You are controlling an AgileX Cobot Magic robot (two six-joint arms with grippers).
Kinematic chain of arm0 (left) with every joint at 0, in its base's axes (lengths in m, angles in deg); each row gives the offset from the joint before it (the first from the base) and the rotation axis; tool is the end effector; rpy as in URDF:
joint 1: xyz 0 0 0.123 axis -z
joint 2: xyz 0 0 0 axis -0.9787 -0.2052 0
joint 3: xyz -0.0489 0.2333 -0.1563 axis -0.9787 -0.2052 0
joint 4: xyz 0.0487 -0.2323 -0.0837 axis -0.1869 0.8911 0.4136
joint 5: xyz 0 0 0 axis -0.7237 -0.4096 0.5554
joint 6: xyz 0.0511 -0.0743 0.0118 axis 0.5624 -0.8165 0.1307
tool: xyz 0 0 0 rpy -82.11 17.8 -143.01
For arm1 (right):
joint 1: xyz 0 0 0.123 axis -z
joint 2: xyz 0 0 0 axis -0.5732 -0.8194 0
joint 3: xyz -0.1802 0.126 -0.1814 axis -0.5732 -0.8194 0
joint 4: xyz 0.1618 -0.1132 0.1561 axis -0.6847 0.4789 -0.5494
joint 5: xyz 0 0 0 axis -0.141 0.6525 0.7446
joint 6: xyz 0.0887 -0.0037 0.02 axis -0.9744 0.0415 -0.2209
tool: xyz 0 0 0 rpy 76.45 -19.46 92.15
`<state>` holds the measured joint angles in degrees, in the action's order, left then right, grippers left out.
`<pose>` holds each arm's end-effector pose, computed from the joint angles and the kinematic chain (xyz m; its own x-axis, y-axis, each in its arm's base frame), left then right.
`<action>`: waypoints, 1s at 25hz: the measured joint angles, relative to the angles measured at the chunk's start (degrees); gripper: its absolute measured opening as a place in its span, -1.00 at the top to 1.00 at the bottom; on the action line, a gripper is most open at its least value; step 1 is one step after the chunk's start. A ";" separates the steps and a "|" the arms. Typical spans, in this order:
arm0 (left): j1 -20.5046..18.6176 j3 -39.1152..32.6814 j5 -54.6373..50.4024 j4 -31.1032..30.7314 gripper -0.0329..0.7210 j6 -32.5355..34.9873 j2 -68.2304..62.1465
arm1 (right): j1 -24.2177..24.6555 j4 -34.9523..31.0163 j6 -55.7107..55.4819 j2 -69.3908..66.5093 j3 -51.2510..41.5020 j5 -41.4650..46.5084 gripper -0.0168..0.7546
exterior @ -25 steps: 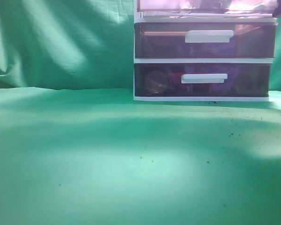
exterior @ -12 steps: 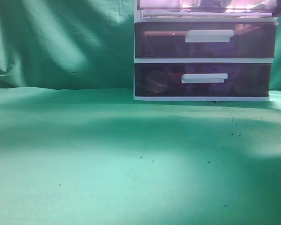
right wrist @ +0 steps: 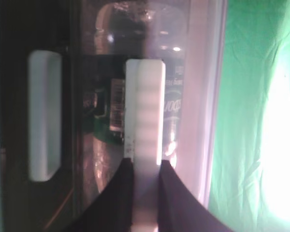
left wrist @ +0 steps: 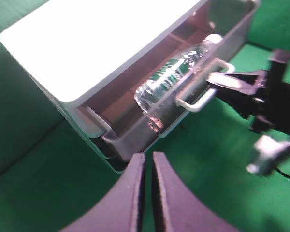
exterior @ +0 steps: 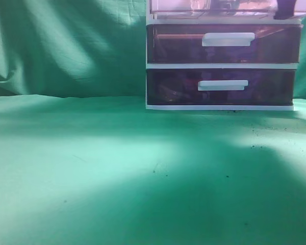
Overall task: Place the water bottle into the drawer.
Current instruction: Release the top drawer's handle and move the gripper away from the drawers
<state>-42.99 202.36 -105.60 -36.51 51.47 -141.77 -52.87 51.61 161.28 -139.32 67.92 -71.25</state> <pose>0.2919 -0.2076 0.5126 -0.2719 0.4682 -0.8408 0.6669 0.7216 0.1861 0.3360 0.0975 0.2610 0.1987 -0.9794 0.0367 -0.0508 -0.0477 -0.9976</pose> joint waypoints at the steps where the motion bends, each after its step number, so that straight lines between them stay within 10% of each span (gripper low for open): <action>1: 0.00 0.10 -0.86 0.33 0.91 0.00 1.36 | 0.44 0.14 -0.01 -1.21 1.62 0.53 0.68; 25: 0.00 0.47 -4.92 -0.03 0.91 -0.13 5.62 | 1.60 2.28 -4.63 -12.46 16.22 0.88 0.68</action>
<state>-42.99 202.83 -110.52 -36.55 51.34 -136.15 -51.27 53.89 156.65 -151.79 84.14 -70.36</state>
